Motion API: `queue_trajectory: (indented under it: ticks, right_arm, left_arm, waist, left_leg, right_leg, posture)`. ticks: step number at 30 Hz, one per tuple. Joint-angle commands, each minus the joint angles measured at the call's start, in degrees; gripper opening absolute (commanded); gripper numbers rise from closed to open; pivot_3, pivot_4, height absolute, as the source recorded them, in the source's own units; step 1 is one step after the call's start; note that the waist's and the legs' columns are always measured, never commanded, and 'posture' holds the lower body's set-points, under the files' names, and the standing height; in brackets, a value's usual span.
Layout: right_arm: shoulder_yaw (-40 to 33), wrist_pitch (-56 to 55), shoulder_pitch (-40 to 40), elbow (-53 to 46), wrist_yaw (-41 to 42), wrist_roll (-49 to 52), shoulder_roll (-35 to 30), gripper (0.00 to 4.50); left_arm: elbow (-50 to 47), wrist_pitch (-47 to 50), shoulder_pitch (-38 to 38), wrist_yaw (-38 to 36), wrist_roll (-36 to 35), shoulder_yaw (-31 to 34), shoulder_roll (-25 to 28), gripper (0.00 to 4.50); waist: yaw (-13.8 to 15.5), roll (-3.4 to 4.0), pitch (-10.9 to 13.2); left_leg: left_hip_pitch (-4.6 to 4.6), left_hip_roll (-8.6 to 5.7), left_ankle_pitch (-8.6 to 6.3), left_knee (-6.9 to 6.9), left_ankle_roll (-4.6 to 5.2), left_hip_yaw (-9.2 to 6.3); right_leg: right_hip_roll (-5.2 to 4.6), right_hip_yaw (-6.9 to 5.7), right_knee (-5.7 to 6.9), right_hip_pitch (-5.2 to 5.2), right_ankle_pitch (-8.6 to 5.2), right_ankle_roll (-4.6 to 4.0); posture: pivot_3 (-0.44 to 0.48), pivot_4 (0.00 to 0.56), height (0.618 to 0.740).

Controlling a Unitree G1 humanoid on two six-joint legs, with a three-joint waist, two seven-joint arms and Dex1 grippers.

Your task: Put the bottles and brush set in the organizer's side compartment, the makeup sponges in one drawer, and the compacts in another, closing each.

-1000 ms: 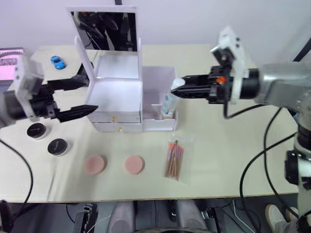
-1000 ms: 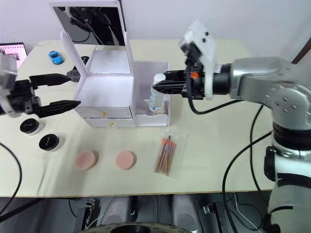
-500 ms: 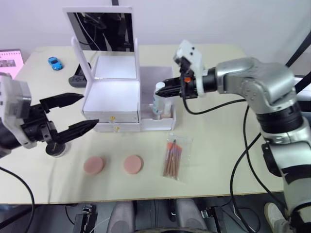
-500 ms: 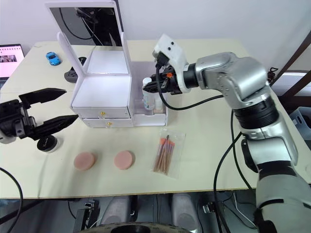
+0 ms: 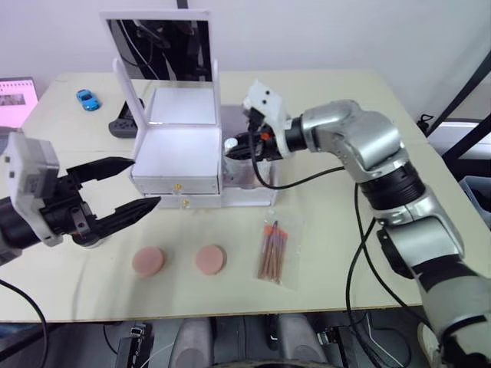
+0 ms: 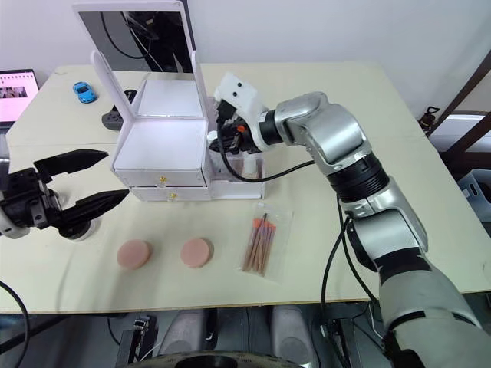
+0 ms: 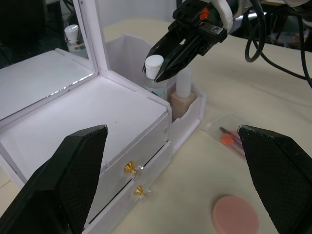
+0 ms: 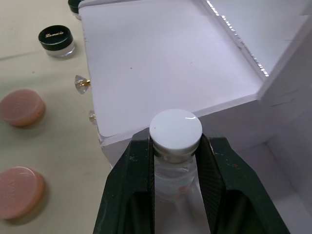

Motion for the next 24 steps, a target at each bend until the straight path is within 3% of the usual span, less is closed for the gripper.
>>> queue_trajectory:
  ticks: [1,8,14,17,24]
  right_arm:
    - [-0.75,-0.32,0.59,-1.84,0.39,-1.13,0.69,0.67]
    - [-0.41,-2.52,2.34,-2.26,1.18,-3.85,1.01,0.67]
    - [-1.91,-2.34,2.27,-3.02,2.09,-3.86,0.54,3.45]
    - [-4.17,-0.01,2.03,-4.98,2.86,-2.45,-0.84,4.43]
    - [-18.60,4.94,3.78,-11.74,3.75,5.58,-7.51,4.43]
  left_arm:
    - [-0.83,-1.26,-0.31,0.23,-0.03,0.93,1.11,4.50]
    - [-0.16,-1.75,-2.34,0.87,-0.02,-1.28,1.81,4.50]
    - [0.97,-2.40,-3.07,0.34,0.40,-2.74,2.67,4.50]
    - [1.28,-2.89,-3.28,-0.85,0.34,-3.25,2.94,4.50]
    - [4.83,-4.61,-6.75,-0.25,1.62,-6.53,2.17,4.50]
  waist:
    - [0.06,0.02,0.01]
    - [-0.08,0.03,0.02]
    - [-0.07,0.03,0.02]
    - [-0.03,0.04,0.02]
    - [0.34,0.03,0.02]
  left_leg:
    - [0.00,0.00,0.00,0.00,0.00,0.01]
    - [0.01,0.00,0.00,0.00,0.00,0.00]
    - [0.00,0.00,0.00,-0.01,0.00,0.00]
    - [0.01,0.00,0.00,-0.01,0.00,0.00]
    - [-0.02,-0.01,-0.01,-0.01,-0.01,0.00]
  right_leg:
    - [-0.01,0.00,-0.02,0.00,0.00,0.00]
    - [0.01,0.00,0.02,-0.01,0.00,0.00]
    - [0.01,0.00,0.00,-0.01,0.00,0.00]
    - [0.01,0.00,0.00,-0.02,0.00,0.00]
    - [-0.01,0.00,-0.08,0.02,0.00,0.00]
  posture:
    - [0.000,0.150,0.725]
    - [0.000,0.150,0.725]
    - [0.000,0.150,0.725]
    - [0.000,0.150,0.725]
    - [0.000,0.150,0.725]
